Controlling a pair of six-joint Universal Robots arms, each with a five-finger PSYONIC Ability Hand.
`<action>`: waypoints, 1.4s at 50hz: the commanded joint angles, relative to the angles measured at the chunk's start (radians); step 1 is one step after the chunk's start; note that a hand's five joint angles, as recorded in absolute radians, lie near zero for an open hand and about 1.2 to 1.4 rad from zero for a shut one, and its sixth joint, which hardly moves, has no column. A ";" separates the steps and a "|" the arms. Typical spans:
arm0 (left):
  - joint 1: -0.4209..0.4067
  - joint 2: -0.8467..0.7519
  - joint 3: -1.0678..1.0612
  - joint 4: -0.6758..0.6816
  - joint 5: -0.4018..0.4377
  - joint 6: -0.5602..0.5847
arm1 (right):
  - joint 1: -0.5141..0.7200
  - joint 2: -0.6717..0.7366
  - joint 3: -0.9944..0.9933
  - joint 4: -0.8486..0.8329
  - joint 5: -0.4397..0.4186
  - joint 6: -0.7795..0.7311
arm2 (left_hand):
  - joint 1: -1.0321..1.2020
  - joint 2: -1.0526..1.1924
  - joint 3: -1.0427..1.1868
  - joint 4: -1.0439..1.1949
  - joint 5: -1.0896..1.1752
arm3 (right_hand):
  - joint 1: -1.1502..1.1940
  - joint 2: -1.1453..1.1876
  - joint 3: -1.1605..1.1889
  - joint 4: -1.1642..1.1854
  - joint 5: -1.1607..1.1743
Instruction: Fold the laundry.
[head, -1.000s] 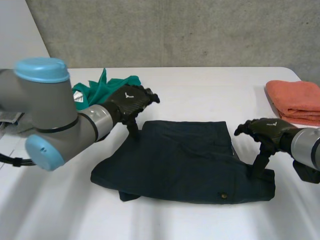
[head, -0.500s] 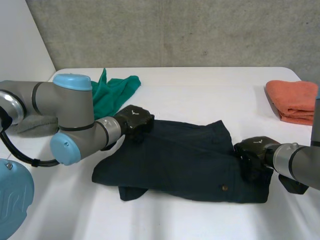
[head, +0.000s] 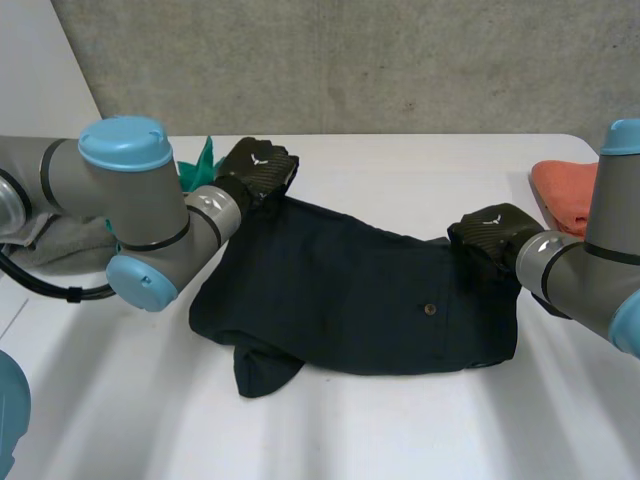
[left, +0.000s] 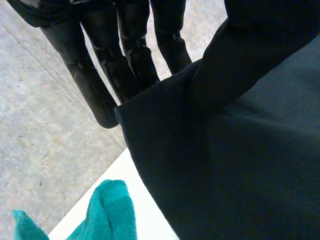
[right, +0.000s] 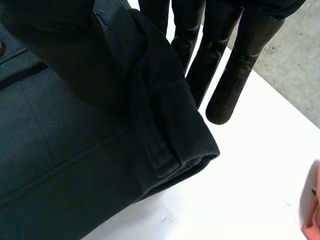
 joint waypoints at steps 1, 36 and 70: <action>0.008 -0.038 0.096 0.152 -0.065 0.039 | 0.009 0.034 -0.118 -0.152 0.004 -0.118 | 0.269 0.201 0.210 0.199 0.216 | 0.416 0.226 0.220 0.212 0.254; -0.058 0.189 -0.427 0.597 -0.247 0.018 | 0.038 0.170 -0.077 -0.804 0.069 -0.178 | 0.269 0.201 0.210 0.199 0.216 | 0.416 0.226 0.220 0.212 0.254; -0.180 0.678 -0.855 -0.334 -0.080 0.030 | 0.015 -0.311 0.417 0.180 0.119 -0.525 | 0.269 0.201 0.210 0.199 0.216 | 0.416 0.226 0.220 0.212 0.254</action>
